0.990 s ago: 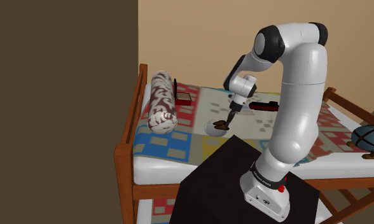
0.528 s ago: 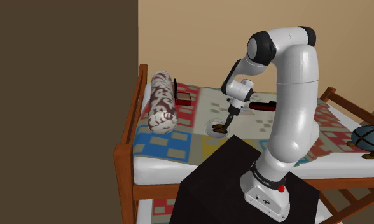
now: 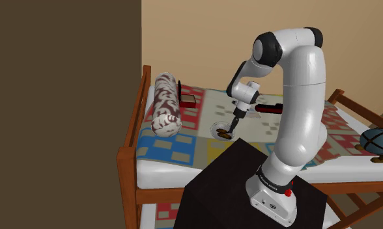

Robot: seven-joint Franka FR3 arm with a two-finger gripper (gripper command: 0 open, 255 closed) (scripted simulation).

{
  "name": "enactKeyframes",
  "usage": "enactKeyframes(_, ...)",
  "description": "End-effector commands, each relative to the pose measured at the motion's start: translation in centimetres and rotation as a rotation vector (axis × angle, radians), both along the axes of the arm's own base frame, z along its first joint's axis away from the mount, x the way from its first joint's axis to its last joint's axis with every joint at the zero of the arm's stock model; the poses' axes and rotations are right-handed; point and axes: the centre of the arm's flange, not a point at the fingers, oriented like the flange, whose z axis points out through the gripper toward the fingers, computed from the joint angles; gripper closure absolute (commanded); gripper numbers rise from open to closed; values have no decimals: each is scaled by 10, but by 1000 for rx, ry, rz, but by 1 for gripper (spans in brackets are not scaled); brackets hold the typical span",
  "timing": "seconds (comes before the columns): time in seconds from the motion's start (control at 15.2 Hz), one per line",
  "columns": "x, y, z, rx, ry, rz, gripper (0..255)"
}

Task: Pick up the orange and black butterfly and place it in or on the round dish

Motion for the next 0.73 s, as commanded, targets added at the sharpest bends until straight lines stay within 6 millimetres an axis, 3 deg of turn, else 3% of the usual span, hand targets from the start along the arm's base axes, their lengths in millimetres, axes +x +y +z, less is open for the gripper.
enactKeyframes(0.0,0,0,0,0,0,0,0)
enactKeyframes(0.2,0,0,0,0,0,0,0)
enactKeyframes(0.46,2,-17,47,0,0,0,0)
enactKeyframes(0.66,2,-17,47,0,0,0,0)
